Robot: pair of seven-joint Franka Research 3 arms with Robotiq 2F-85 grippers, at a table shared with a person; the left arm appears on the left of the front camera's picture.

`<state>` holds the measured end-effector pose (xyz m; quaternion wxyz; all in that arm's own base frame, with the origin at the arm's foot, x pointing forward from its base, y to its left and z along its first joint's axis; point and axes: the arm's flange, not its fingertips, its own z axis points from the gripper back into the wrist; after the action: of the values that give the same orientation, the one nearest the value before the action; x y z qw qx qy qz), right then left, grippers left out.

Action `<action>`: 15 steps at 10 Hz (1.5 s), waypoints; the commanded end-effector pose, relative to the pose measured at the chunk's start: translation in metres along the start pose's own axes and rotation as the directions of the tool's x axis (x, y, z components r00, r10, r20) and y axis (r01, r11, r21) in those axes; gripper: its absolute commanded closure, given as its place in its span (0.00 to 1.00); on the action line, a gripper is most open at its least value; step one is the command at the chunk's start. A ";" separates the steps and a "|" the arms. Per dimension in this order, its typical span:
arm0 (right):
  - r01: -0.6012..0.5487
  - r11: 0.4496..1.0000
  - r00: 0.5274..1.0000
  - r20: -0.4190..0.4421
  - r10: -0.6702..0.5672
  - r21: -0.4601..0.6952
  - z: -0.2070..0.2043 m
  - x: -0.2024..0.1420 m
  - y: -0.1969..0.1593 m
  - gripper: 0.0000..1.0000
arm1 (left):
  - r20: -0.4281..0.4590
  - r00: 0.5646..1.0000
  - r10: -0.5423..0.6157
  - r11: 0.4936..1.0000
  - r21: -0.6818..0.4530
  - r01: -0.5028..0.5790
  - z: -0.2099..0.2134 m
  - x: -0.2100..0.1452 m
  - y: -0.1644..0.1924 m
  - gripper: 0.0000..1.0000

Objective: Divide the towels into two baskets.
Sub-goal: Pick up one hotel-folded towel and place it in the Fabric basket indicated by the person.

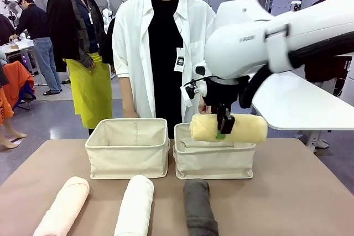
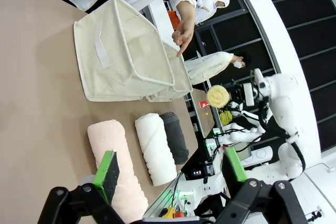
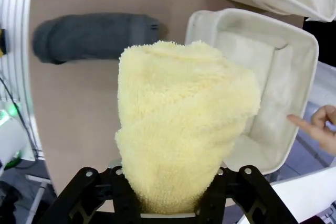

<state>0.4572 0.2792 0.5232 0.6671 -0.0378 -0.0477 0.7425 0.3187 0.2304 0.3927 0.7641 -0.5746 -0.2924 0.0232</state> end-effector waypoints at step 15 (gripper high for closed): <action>-0.007 1.000 0.999 -0.050 0.006 -0.029 -0.116 0.013 -0.132 0.00 | 0.001 1.000 -0.003 1.000 -0.011 0.003 0.003 -0.002 -0.001 0.00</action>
<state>0.6054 0.3087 0.4174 0.6564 -0.0566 -0.0483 0.7507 0.3188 0.2303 0.3925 0.7641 -0.5747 -0.2922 0.0233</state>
